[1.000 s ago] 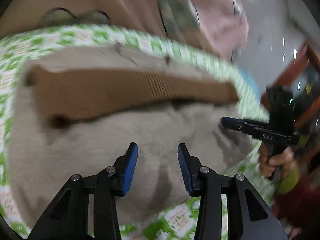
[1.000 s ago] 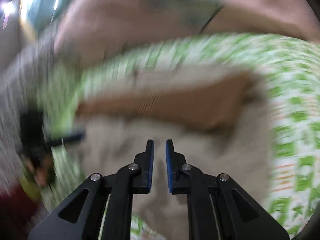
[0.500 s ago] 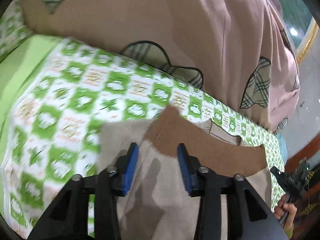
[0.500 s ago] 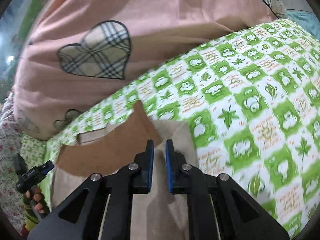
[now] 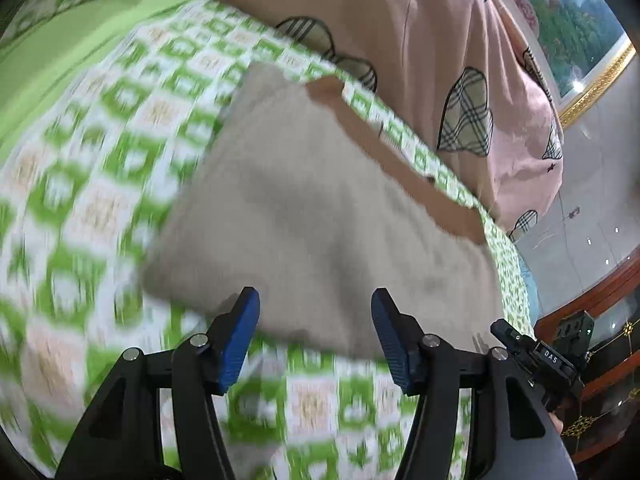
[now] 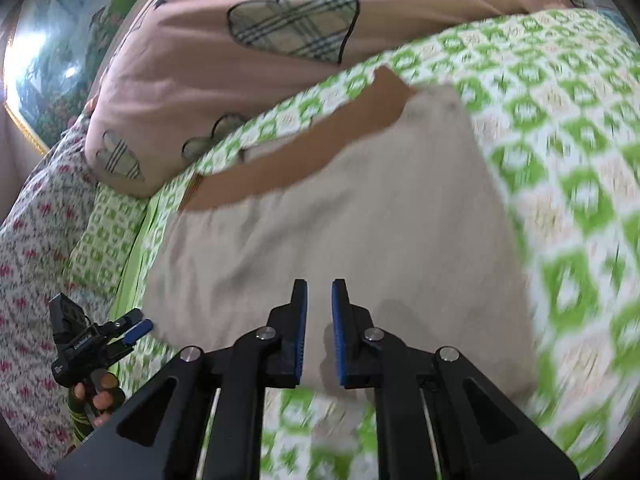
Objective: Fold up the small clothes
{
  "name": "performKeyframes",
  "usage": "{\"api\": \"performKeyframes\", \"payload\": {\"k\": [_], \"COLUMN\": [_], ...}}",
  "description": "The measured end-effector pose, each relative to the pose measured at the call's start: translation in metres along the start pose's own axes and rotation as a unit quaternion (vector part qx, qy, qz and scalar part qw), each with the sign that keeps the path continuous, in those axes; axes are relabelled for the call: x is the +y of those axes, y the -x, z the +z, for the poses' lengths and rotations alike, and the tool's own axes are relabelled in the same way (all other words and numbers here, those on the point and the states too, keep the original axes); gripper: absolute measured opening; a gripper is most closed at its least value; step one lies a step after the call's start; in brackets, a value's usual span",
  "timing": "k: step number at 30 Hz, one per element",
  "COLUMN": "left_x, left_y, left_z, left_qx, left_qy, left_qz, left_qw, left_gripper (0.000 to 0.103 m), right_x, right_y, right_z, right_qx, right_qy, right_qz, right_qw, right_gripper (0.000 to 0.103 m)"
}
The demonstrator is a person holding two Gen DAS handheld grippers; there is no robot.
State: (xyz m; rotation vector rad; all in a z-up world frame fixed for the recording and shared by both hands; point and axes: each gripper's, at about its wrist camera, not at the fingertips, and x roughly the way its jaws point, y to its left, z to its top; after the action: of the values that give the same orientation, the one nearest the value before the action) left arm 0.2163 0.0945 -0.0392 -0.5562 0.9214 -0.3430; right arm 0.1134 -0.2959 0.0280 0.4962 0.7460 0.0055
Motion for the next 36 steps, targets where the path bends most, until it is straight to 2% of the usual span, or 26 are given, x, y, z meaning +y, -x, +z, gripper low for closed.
{"api": "performKeyframes", "payload": {"k": [1,2,3,5,6,8,10,13,16,19,22,27,29,30,31,32,33,34,36], "left_x": [0.000,0.001,0.002,0.002,0.002,-0.001,-0.001,-0.002,0.002,0.005,0.010,0.010,0.006,0.004,0.001,-0.001,-0.002,-0.003,-0.008], "left_y": [0.001,0.003,0.003,0.002,-0.001,-0.005,-0.008,-0.014,-0.024,-0.029,-0.034,-0.040,-0.046,-0.048,-0.050,-0.053,-0.055,-0.058,-0.062], "left_z": [-0.007,-0.015,-0.021,-0.031,-0.033,-0.036,-0.031,-0.018,-0.005,0.007,0.016,0.033,0.040,0.043,0.046,0.051,0.054,0.057,0.063], "left_qx": [0.003,0.004,0.005,0.015,0.019,0.026,0.030,0.021,-0.007,-0.043,-0.078,-0.096,-0.093,-0.093,-0.093,-0.092,-0.088,-0.083,-0.072], "left_qy": [0.008,0.016,0.021,0.030,0.031,0.027,0.041,0.057,0.083,0.100,0.109,0.101,0.088,0.081,0.077,0.070,0.064,0.059,0.043], "left_qz": [0.005,0.011,0.014,0.027,0.033,0.042,0.032,0.011,0.055,0.061,0.049,0.038,0.053,0.060,0.066,0.070,0.070,0.074,0.088], "left_qw": [1.0000,0.9998,0.9997,0.9991,0.9988,0.9984,0.9982,0.9981,0.9950,0.9922,0.9897,0.9895,0.9904,0.9905,0.9906,0.9909,0.9916,0.9921,0.9926], "left_gripper": [0.062,0.063,0.067,0.077,0.082,0.085,0.094,0.095,0.095,0.095,0.095,0.094,0.091,0.086,0.076,0.070,0.052,0.042,0.032], "right_x": [0.002,0.005,0.008,0.014,0.017,0.022,0.026,0.027,0.023,0.022,0.025,0.027,0.025,0.023,0.022,0.020,0.018,0.016,0.010], "right_y": [-0.001,0.000,0.003,0.012,0.016,0.020,0.021,0.020,0.020,0.021,0.022,0.022,0.020,0.018,0.017,0.015,0.014,0.013,0.010], "right_z": [-0.006,-0.013,-0.020,-0.034,-0.040,-0.046,-0.051,-0.053,-0.051,-0.050,-0.048,-0.040,-0.035,-0.030,-0.026,-0.021,-0.017,-0.011,-0.001], "right_qx": [0.004,0.007,0.007,-0.006,-0.014,-0.014,-0.009,-0.002,-0.003,-0.004,-0.006,-0.010,-0.013,-0.014,-0.014,-0.016,-0.018,-0.020,-0.022], "right_qy": [-0.001,-0.001,-0.001,0.002,0.004,0.013,0.019,0.016,0.002,-0.008,-0.008,-0.001,-0.002,-0.002,-0.002,-0.001,0.000,0.000,-0.001], "right_qz": [0.002,0.004,0.005,0.012,0.015,0.017,0.019,0.023,0.028,0.034,0.037,0.041,0.043,0.043,0.040,0.038,0.036,0.031,0.027], "right_qw": [1.000,1.000,1.000,1.000,1.000,1.000,1.000,1.000,1.000,0.999,0.999,0.999,0.999,0.999,0.999,0.999,0.999,0.999,0.999], "right_gripper": [0.019,0.031,0.051,0.070,0.072,0.073,0.073,0.073,0.073,0.073,0.073,0.073,0.073,0.073,0.073,0.073,0.073,0.073,0.073]}}
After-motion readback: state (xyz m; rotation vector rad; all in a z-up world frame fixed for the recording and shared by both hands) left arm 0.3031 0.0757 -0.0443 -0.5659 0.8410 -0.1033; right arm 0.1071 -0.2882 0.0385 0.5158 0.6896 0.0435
